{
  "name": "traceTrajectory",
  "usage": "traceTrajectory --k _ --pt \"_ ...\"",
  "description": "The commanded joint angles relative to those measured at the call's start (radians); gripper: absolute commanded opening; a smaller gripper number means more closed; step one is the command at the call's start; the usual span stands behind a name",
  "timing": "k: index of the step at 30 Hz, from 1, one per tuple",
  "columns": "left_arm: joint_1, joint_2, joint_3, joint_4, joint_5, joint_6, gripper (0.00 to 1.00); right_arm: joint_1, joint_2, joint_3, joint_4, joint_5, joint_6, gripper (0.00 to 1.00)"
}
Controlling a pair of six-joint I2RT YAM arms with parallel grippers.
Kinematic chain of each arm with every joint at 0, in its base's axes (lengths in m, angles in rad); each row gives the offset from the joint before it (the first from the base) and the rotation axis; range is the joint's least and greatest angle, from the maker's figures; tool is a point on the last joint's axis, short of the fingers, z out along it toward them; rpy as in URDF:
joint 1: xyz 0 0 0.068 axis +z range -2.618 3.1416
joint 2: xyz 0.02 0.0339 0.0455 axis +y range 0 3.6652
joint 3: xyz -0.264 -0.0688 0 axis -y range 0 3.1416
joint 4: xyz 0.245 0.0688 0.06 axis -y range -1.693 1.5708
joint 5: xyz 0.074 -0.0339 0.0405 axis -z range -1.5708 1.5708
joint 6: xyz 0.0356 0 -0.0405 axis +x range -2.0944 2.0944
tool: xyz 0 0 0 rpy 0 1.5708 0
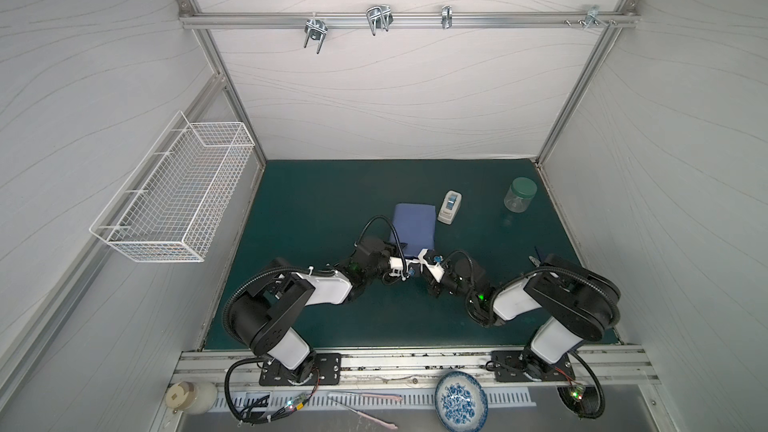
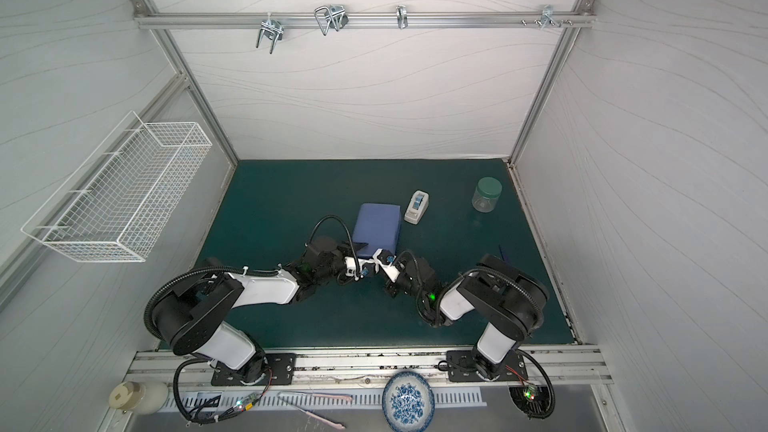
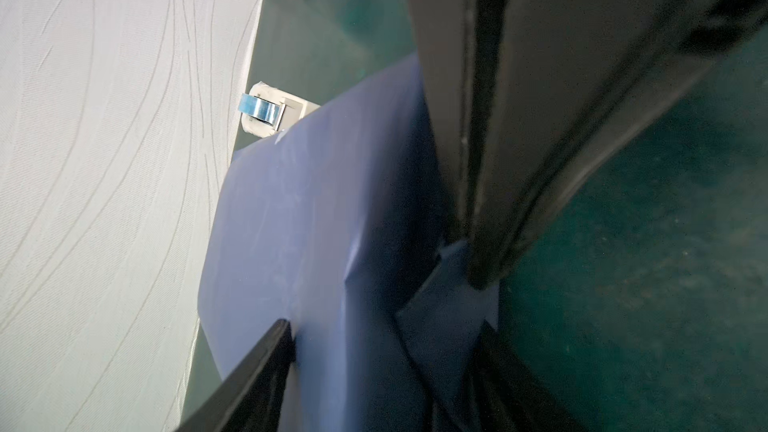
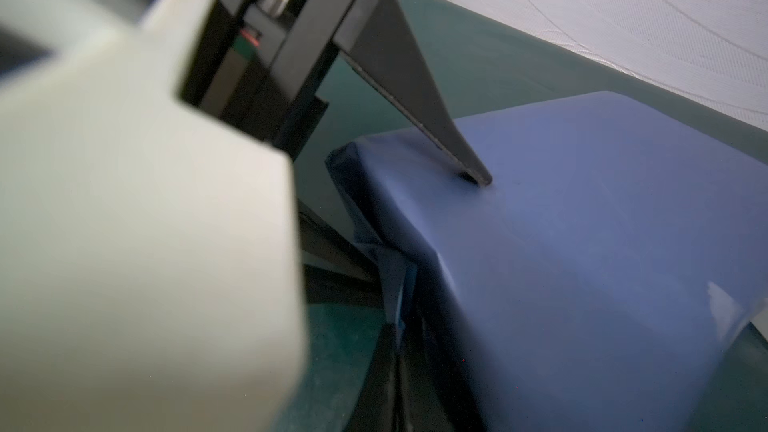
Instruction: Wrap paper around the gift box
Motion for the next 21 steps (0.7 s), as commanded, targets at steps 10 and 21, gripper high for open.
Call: traceTrajectory --k 10,21 --pt "0.004 0.032 0.020 -0.058 0.019 -0.004 0.63 -0.002 -0.076 -0.023 0.034 0.000 0.020 0.17" --pt "0.004 0.035 0.019 -0.055 0.012 -0.008 0.62 -0.003 -0.360 -0.078 -0.333 0.082 0.212 0.32"
